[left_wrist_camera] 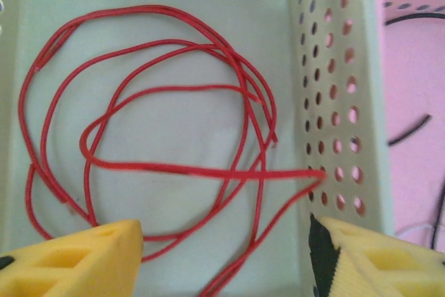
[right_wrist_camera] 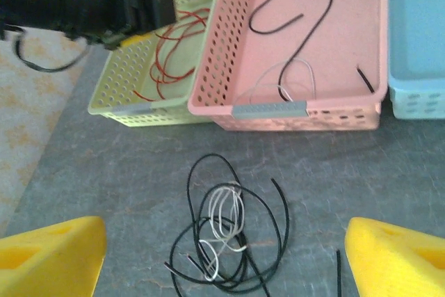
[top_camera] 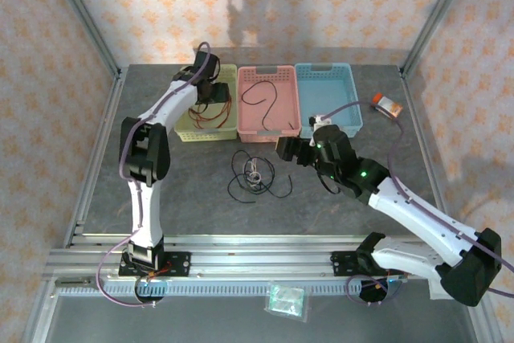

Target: Untangle the cables

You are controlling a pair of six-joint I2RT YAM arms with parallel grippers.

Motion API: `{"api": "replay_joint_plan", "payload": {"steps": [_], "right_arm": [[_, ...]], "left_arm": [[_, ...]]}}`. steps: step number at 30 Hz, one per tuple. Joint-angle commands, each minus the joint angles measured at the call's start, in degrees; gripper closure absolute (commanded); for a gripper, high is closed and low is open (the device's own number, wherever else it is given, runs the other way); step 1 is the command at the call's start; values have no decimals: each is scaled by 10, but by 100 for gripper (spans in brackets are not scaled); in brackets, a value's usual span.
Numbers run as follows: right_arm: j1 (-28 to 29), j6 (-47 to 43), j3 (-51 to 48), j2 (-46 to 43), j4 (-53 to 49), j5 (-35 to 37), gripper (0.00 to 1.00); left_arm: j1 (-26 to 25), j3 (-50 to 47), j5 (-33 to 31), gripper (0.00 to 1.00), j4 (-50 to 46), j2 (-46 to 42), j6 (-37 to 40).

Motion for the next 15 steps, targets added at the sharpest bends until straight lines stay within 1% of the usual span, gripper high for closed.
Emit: {"api": "replay_joint_plan", "payload": {"steps": [1, 3, 8, 13, 15], "right_arm": [[8, 12, -12, -5, -58, 23, 14], [12, 13, -18, 1, -76, 28, 15], [29, 31, -25, 38, -108, 29, 22], [43, 51, -27, 109, -99, 19, 31], [47, 39, -30, 132, -70, 3, 35]], "left_arm": [[3, -63, 41, 30, 52, -94, 5], [-1, -122, 56, 31, 83, -145, 0], [-28, -281, 83, 33, 150, -258, -29], [-92, -401, 70, 33, 198, -354, -48], [-117, -453, 83, 33, 232, -389, -72]]}}
